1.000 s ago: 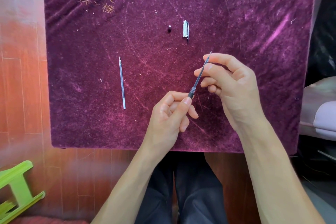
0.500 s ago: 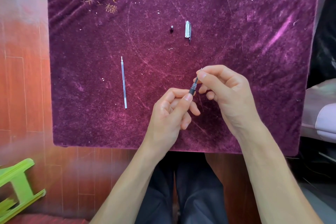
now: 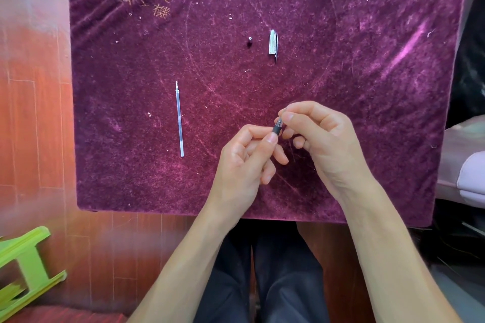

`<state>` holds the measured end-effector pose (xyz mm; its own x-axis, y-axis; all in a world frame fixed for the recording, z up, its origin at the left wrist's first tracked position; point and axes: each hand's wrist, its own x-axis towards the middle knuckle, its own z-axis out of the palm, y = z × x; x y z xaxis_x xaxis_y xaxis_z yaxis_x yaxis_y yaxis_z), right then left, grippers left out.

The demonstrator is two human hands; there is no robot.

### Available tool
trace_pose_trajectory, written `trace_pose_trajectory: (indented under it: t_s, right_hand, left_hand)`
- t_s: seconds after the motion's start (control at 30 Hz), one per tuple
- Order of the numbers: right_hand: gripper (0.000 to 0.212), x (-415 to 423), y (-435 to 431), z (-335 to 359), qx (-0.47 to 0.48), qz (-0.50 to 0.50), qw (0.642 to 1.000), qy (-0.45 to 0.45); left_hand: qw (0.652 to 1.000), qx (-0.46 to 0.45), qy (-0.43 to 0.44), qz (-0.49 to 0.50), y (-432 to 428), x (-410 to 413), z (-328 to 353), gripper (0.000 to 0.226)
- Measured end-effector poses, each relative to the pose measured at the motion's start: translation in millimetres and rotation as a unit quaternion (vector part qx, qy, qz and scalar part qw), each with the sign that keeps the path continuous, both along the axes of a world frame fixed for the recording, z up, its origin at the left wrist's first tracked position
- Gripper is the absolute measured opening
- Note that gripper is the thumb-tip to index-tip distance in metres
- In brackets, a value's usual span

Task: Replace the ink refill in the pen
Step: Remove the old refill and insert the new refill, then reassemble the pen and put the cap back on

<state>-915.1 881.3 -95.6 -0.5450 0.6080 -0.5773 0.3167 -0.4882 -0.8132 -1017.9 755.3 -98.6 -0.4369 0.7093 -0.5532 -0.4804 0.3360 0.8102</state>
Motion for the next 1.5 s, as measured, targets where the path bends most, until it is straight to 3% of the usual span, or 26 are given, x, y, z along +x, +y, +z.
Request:
trace_pose_trajectory:
  t_s: [0.27,0.4,0.63,0.8,1.07,1.27,1.4,1.5]
  right_hand:
    - [0.011,-5.9,1.5,-1.7,0.033,-0.017,0.999,-0.023]
    - [0.006,-21.7,19.0,-3.6,0.180,-0.056,0.980,-0.069]
    - [0.016,-77.0,54.1,-16.7,0.403,0.068,0.896,-0.171]
    - [0.027,-104.6,61.1,-29.1,0.452,0.130,0.858,-0.204]
    - [0.025,-117.7,63.3,-35.4,0.469,0.159,0.837,-0.234]
    - [0.023,-114.7,66.5,-27.5,0.455,0.156,0.849,-0.220]
    - [0.015,-98.7,64.3,-11.2,0.406,0.107,0.895,-0.154]
    - [0.014,-77.0,55.4,-1.1,0.315,0.078,0.942,-0.088]
  left_hand:
    - [0.999,0.009,-0.020,0.032,1.5,-4.7,-3.2,0.017]
    - [0.998,0.009,-0.034,0.060,2.5,-11.4,-5.7,0.016]
    - [0.995,-0.001,-0.039,0.095,3.9,-21.5,-7.0,0.015]
    - [0.993,-0.005,-0.033,0.112,4.2,-30.7,-8.1,0.017]
    - [0.990,-0.003,-0.043,0.134,3.7,-40.7,-9.2,0.015]
    - [0.989,-0.007,-0.046,0.139,4.5,-40.7,-10.2,0.018]
    - [0.991,-0.008,-0.044,0.125,4.0,-38.4,-7.3,0.016]
    - [0.993,-0.009,-0.041,0.109,4.0,-35.5,-4.4,0.014]
